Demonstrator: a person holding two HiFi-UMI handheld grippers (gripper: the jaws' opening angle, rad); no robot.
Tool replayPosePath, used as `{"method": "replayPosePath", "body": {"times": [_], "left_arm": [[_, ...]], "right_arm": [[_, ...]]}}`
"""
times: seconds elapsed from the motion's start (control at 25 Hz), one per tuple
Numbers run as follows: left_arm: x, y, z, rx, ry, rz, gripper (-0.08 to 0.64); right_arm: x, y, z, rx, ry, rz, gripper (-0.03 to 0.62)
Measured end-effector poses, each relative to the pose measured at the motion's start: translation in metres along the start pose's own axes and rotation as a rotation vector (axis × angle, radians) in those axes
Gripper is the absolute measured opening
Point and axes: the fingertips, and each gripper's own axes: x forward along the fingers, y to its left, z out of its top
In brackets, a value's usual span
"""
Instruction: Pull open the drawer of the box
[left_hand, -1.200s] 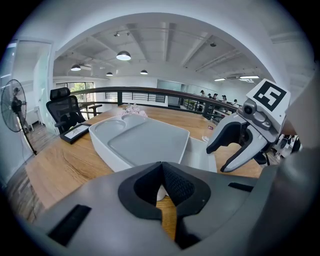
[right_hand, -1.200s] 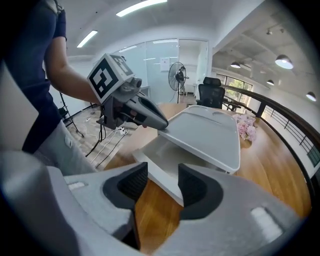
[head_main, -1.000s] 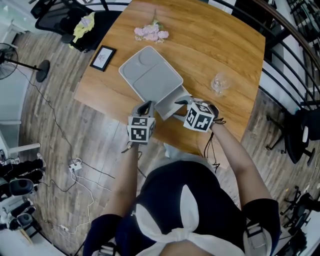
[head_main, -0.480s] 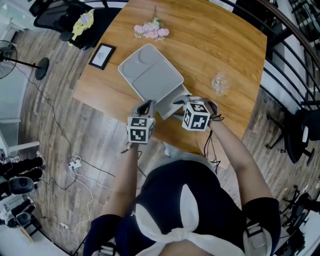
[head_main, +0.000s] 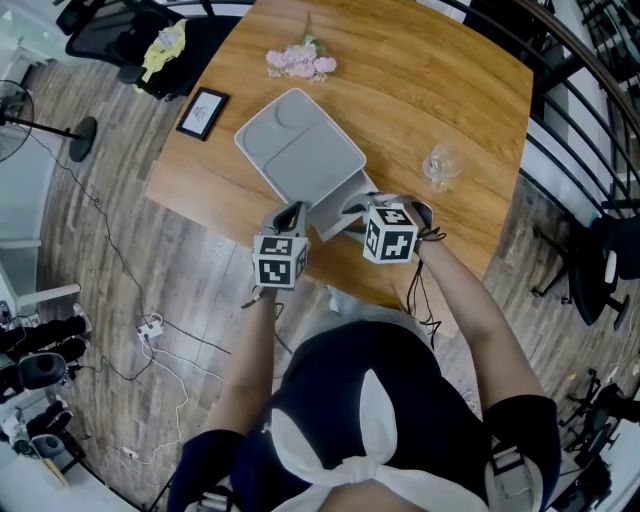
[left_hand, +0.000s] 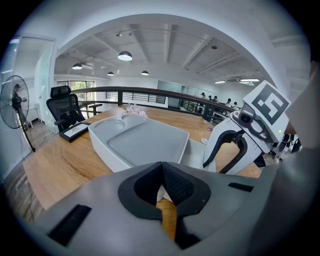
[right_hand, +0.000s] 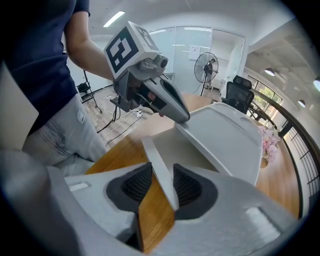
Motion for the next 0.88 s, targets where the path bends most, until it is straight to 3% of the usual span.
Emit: {"method": "replayPosePath", "body": {"times": [0.88], "left_arm": [[0.000, 0.001, -0.002, 0.004, 0.006, 0.007, 0.017]], "right_arm": [[-0.008, 0.020, -0.010, -0.050, 0.023, 0.071, 0.118]]}}
